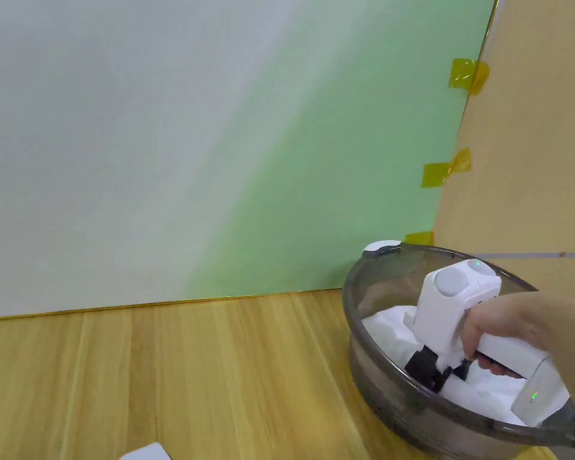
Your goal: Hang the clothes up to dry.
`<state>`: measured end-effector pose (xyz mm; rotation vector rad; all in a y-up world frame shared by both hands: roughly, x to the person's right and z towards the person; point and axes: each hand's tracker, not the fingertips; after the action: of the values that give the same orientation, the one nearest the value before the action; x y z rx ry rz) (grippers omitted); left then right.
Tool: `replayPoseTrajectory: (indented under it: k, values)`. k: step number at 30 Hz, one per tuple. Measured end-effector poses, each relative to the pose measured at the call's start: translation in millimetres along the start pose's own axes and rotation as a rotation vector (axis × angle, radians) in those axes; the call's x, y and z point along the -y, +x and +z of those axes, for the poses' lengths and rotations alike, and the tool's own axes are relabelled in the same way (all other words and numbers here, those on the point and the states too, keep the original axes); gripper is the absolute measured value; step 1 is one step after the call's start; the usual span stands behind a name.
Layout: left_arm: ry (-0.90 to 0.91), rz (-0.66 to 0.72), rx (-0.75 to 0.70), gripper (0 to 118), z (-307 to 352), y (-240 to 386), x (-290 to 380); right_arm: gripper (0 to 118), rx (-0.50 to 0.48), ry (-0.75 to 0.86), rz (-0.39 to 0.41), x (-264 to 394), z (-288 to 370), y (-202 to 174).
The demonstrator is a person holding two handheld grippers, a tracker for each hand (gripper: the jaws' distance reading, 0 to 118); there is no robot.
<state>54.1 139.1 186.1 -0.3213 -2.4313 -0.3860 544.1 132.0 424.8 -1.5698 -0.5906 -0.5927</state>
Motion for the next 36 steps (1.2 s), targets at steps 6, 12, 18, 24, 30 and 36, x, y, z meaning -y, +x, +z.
replayPoseTrajectory:
  k: [6, 12, 18, 24, 30, 36]
  values:
    - [-0.01, 0.036, -0.017, 3, -5.0, -2.5, 4.2, 19, 0.042, 0.056, 0.0, 12.3, 10.5, 7.7]
    - [-0.012, 0.05, -0.021, 3, -3.1, 7.3, 2.4, 16, 0.086, 0.22, -0.095, 38.2, 50.5, 14.7]
    - [-0.004, 0.053, -0.066, 3, 8.0, 24.0, 1.6, 15, 0.147, 0.414, -0.14, 85.5, 139.6, -10.0]
    - [0.039, 0.074, -0.118, 3, 29.7, 46.6, -0.4, 15, 0.12, 0.641, -0.152, 136.7, 251.5, -36.7]
    - [0.1, 0.099, -0.21, 3, 58.9, 72.8, 1.5, 15, 0.109, 0.891, -0.035, 181.1, 365.4, -105.2]
    - [0.199, 0.14, -0.402, 3, 92.4, 103.3, 17.1, 15, 0.034, 1.106, 0.115, 188.5, 445.1, -192.6]
